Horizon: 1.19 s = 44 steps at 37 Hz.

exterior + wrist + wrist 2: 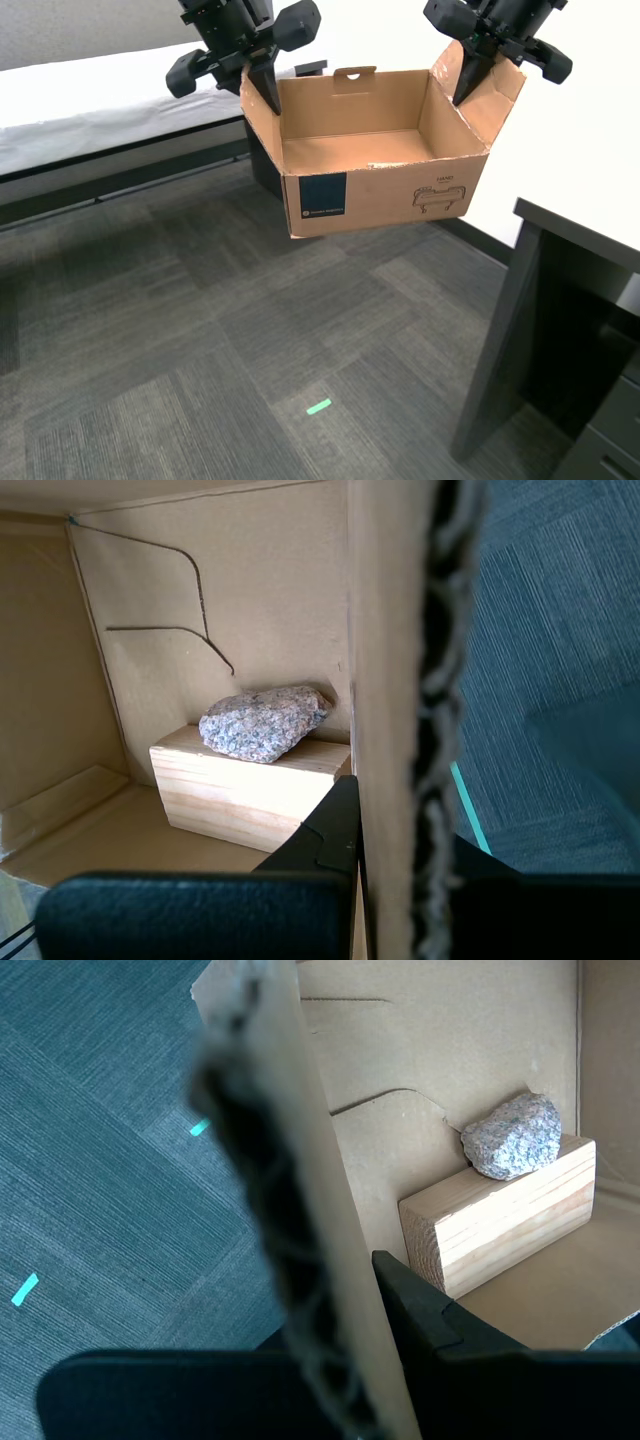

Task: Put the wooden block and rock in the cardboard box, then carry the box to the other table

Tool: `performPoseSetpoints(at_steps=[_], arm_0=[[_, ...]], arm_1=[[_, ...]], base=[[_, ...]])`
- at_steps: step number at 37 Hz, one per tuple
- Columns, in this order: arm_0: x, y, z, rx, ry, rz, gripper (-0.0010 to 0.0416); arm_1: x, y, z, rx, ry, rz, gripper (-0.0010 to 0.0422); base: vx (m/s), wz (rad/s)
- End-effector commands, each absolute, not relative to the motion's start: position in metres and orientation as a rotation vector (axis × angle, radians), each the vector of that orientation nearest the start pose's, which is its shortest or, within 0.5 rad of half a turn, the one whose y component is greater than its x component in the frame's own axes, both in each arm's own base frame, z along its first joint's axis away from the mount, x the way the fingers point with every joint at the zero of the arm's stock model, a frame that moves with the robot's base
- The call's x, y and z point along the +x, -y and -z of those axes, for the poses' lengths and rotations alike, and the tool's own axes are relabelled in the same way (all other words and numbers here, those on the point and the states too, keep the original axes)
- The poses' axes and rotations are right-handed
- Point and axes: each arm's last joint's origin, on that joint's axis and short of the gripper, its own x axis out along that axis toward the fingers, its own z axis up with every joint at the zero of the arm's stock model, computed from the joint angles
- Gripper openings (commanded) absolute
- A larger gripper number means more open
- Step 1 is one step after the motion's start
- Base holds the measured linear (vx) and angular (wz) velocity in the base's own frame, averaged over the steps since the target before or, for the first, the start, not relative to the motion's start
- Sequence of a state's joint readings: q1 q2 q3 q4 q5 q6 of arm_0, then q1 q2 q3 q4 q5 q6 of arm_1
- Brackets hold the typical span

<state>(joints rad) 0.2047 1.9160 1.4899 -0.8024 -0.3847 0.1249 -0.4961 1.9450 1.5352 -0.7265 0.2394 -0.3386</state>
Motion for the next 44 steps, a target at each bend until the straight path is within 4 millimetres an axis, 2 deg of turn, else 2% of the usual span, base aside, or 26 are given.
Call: performPoseSetpoints(at_steps=[1,21,44], arm_0=[[0.3791,-0.0901,-0.2169,0.222,-1.266,-0.441,-0.0001],[0.3763,-0.0916,-0.2161,0.223,-1.293,-0.438,-0.0001],[0.3743,-0.0912,-0.2154,0.201,-1.309,-0.452,-0.0001]], arm_1=[[0.353,0.1988,-0.2201,-0.137,-1.247,0.455,-0.0001],[0.3525,0.1989,-0.2199,-0.127,-1.249,0.461,-0.0001],[0.35,0.1984,-0.2188,-0.131,-1.278,0.446,-0.0001]], base=[[0.124,0.259],[0.11,0.296],[0.123,0.1]])
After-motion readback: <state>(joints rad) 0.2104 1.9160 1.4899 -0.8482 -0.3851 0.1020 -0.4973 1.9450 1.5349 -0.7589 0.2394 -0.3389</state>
